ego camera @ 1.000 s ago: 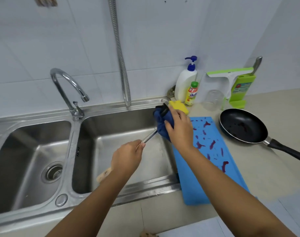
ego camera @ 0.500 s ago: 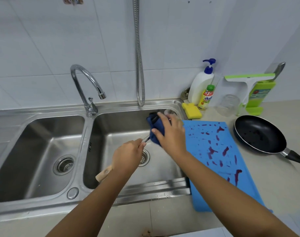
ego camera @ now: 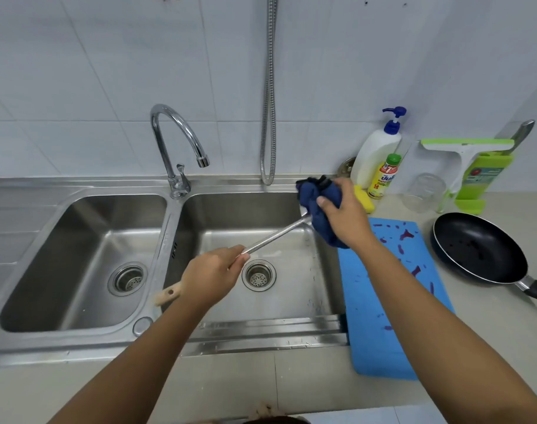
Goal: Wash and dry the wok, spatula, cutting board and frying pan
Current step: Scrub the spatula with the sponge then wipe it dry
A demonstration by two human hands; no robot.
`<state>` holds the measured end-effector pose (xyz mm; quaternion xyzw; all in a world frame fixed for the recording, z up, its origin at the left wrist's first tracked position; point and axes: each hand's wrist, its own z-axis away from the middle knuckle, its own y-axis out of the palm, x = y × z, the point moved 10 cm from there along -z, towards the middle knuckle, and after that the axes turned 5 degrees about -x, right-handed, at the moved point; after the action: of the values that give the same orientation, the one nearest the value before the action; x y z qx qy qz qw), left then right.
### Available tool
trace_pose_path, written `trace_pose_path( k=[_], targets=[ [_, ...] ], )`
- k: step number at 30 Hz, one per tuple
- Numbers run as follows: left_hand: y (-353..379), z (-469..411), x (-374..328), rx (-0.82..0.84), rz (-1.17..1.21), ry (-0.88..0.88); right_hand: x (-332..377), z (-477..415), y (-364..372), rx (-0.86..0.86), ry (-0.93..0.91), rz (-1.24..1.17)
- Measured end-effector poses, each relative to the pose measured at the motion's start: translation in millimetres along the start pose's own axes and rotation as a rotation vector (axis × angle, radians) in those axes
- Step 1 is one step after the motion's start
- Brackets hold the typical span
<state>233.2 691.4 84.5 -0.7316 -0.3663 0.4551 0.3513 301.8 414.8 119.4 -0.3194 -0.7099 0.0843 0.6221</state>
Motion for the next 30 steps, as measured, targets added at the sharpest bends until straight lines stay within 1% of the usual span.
trace_pose_path(
  k=[3,5,7,9,10,13,14,15,16,18,19,20,21,22,26,27,28,30],
  targets=[
    [-4.7,7.1,-5.3,-0.044,-0.102,0.112,-3.0,15.2,29.9,0.131,-0.076,0.163],
    [-8.9,16.2,-1.1,-0.074,-0.134,0.126,-16.2,16.3,38.7,0.192,-0.043,0.143],
    [-9.9,22.2,2.3,-0.087,-0.164,0.129,-32.5,14.3,33.2,0.129,0.058,0.086],
    [-8.7,25.4,3.8,-0.084,-0.186,0.116,-35.7,23.5,33.4,0.053,0.074,0.071],
    [-7.8,25.7,5.7,-0.078,-0.196,0.106,-28.6,30.7,39.0,0.058,0.018,0.081],
    [-7.0,21.9,9.0,-0.054,-0.256,0.143,-3.5,47.6,66.5,0.21,-0.231,0.209],
    [-5.9,20.3,8.0,-0.043,-0.282,0.179,-7.0,44.1,69.9,0.235,-0.222,0.211],
    [-5.9,19.8,6.2,-0.035,-0.298,0.211,-14.7,37.8,67.4,0.229,-0.135,0.16],
    [-7.6,20.1,3.9,-0.035,-0.301,0.232,-26.8,30.6,61.5,0.2,-0.005,0.081],
    [-15.5,22.5,0.9,-0.053,-0.276,0.238,-56.1,21.0,47.7,0.114,0.222,0.008],
    [-19.3,24.2,1.6,-0.064,-0.261,0.228,-64.9,22.0,42.6,0.082,0.285,0.006],
    [-21.7,25.9,2.7,-0.07,-0.256,0.215,-67.6,24.6,40.2,0.058,0.295,0.023],
    [-22.3,27.5,4.2,-0.072,-0.262,0.202,-65.7,29.2,42.1,0.045,0.256,0.049],
    [-21.7,28.1,5.8,-0.07,-0.271,0.189,-57.0,36.2,46.2,0.04,0.18,0.064],
    [-17.6,24.9,12.6,-0.055,-0.291,0.156,-15.5,55.8,67.1,0.097,-0.129,0.164],
    [-18.8,24.6,13.3,-0.061,-0.284,0.163,-14.2,50.6,70.3,0.115,-0.155,0.168],
    [-20.6,24.3,12.7,-0.069,-0.278,0.174,-17.5,42.9,70.6,0.125,-0.141,0.154],
    [-23.8,23.8,8.7,-0.083,-0.276,0.199,-34.8,21.6,63.0,0.102,-0.022,0.16]
  ],
)
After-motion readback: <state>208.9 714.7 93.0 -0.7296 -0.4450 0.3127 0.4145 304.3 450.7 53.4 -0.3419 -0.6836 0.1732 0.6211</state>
